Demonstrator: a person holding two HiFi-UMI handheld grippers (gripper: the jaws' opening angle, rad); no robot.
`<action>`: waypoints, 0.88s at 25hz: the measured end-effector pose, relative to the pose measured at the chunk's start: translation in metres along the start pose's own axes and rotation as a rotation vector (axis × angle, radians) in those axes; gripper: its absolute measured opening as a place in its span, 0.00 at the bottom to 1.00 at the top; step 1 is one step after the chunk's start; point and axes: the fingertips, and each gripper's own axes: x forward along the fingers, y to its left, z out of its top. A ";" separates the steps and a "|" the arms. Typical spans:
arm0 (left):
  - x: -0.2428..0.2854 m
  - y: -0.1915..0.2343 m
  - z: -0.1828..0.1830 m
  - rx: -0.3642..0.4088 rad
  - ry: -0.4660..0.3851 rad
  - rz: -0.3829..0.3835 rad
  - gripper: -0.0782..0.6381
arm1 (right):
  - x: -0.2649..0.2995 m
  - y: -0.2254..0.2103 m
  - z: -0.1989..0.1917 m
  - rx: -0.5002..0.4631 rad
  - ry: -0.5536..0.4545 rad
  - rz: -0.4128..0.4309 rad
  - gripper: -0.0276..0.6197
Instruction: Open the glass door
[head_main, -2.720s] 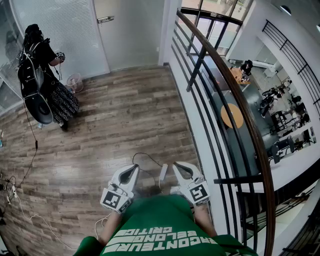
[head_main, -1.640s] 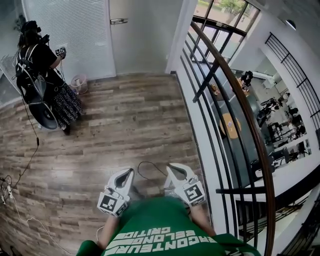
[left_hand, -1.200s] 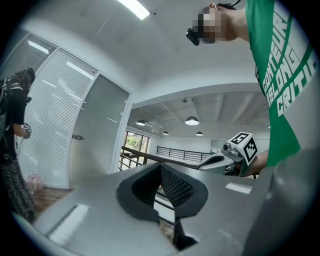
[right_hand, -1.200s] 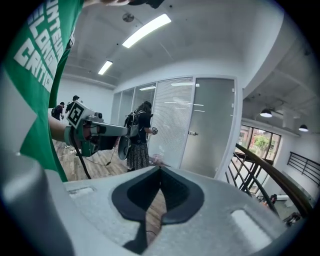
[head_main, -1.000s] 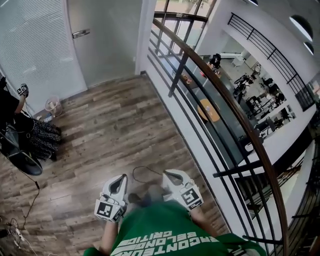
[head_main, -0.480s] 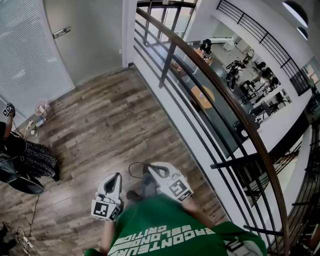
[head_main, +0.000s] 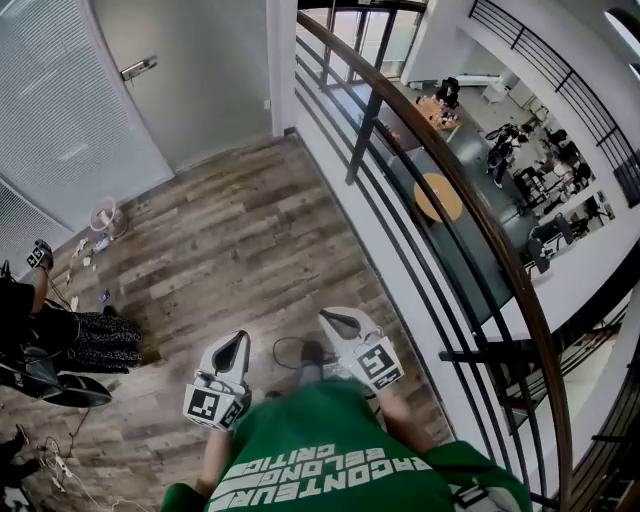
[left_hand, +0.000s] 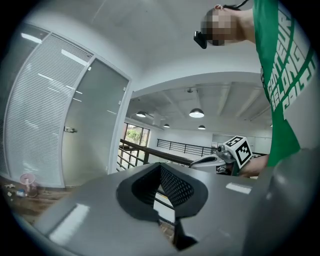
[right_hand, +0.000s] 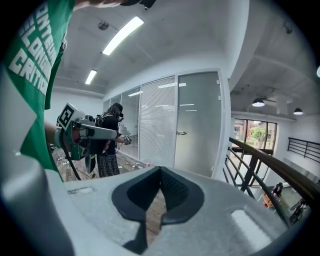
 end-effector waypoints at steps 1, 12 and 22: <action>0.009 0.002 0.004 0.006 -0.003 0.005 0.13 | 0.003 -0.012 0.002 0.001 -0.004 -0.001 0.03; 0.054 0.009 0.006 -0.014 -0.013 0.087 0.13 | 0.029 -0.061 -0.007 0.006 0.003 0.083 0.03; 0.107 0.052 -0.003 -0.056 -0.005 0.064 0.13 | 0.074 -0.095 -0.005 0.003 0.043 0.102 0.03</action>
